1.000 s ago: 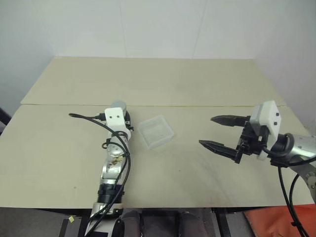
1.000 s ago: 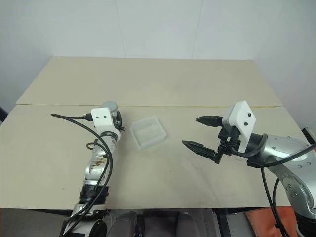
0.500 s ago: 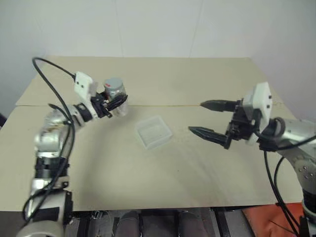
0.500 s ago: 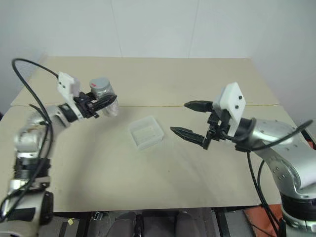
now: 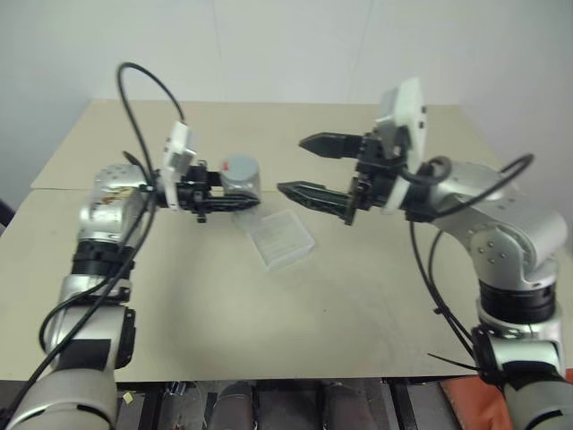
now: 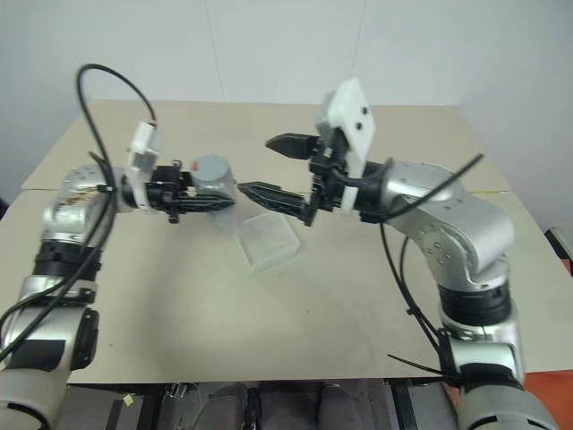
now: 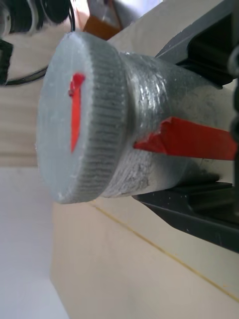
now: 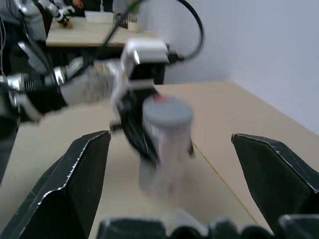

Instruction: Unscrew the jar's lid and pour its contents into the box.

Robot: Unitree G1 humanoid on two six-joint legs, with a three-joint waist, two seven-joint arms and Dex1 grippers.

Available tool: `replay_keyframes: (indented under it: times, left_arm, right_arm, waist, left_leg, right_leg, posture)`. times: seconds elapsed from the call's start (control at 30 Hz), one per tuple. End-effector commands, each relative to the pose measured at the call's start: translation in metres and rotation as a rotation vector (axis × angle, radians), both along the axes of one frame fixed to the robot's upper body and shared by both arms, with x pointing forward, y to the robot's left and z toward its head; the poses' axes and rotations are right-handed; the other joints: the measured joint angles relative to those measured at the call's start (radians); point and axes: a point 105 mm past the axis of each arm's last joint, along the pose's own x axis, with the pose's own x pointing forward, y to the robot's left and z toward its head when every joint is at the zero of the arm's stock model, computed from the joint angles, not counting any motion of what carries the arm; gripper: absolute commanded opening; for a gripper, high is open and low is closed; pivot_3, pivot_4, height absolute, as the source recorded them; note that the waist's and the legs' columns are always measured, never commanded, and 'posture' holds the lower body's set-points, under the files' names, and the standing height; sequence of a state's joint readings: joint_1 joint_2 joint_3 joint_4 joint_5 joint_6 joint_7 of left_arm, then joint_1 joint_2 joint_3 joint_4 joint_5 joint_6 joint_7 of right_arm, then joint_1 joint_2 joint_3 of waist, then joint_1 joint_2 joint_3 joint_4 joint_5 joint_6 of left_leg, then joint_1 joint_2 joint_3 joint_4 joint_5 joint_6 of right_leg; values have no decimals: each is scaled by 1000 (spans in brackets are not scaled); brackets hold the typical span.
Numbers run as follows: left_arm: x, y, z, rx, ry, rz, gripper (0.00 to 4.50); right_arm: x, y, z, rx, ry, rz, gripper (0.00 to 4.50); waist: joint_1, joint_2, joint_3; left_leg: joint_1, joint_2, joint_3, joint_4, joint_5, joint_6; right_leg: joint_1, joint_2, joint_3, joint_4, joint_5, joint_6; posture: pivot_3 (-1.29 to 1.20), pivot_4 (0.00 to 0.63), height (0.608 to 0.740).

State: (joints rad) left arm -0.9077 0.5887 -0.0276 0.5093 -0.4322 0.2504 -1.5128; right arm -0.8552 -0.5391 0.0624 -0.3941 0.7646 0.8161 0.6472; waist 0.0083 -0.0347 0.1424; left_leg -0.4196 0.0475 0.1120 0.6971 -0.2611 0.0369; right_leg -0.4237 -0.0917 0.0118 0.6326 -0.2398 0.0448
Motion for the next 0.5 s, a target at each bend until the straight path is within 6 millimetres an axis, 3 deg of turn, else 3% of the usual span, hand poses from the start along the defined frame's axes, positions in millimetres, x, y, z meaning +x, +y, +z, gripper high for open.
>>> replay_keyframes:
  times: [0.03,0.17,0.5]
  left_arm:
    - [1,-7,14,-9,-74,-42,1941]
    - [2,-15,17,-31,-83,-66,1941]
    - [-3,-15,20,-33,-100,-86,1941]
  right_arm:
    - [5,13,10,11,-14,-18,4500]
    - [9,30,11,15,-18,-17,4500]
    - [23,42,1,-1,-10,-57,4500]
  waist:
    - [-4,0,0]
    - [-11,0,0]
    - [-18,0,0]
  left_leg:
    - [-1,0,0,0,0,-1]
    - [-4,0,-1,1,2,-3]
    - [-4,0,-2,2,1,-2]
  right_leg:
    - [-1,0,0,0,0,0]
    - [-3,0,-1,0,0,0]
    - [-2,0,-2,1,0,0]
  posture:
    - [0,150,740]
    - [0,150,740]
    - [0,150,740]
